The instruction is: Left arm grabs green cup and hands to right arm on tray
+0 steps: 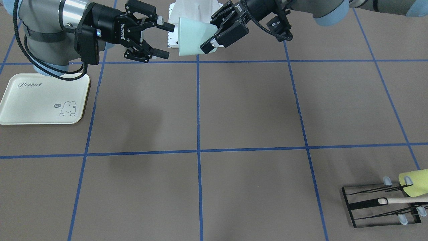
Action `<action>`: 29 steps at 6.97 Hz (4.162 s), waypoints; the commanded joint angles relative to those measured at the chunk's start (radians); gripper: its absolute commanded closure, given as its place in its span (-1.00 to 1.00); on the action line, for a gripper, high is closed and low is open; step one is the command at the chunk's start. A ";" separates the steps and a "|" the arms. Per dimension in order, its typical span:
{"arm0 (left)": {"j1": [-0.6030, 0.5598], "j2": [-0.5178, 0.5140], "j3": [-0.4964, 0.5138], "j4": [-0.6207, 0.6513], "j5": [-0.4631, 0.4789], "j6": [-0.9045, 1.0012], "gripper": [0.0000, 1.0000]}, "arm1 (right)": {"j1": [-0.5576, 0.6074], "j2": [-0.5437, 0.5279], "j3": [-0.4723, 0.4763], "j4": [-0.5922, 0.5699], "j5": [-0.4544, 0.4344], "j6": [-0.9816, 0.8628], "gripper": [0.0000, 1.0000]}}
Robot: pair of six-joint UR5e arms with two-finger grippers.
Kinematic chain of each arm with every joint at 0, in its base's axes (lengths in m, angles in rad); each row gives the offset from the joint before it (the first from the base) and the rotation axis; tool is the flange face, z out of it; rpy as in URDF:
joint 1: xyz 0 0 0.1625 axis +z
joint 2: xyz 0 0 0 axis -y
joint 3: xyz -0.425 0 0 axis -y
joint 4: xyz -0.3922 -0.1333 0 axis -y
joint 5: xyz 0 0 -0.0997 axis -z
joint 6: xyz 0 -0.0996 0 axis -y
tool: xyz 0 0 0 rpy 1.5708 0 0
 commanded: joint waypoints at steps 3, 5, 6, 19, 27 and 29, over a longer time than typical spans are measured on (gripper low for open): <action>0.020 -0.009 -0.002 0.000 0.002 -0.004 0.59 | -0.001 0.000 -0.007 -0.002 -0.001 0.001 -0.48; 0.046 -0.010 -0.002 -0.002 0.028 -0.002 0.59 | -0.001 0.001 -0.009 -0.002 -0.001 0.001 -0.48; 0.069 -0.019 0.000 -0.002 0.061 -0.002 0.59 | -0.001 0.001 -0.009 -0.002 -0.001 0.001 -0.40; 0.073 -0.016 0.004 -0.002 0.066 0.001 0.59 | -0.001 -0.005 -0.015 0.000 -0.001 0.001 0.49; 0.072 -0.002 0.013 -0.058 0.069 0.010 -1.00 | -0.001 -0.006 -0.015 0.000 -0.001 0.003 1.00; 0.072 0.004 0.018 -0.064 0.069 0.010 -1.00 | -0.001 -0.008 -0.015 0.000 -0.003 0.001 1.00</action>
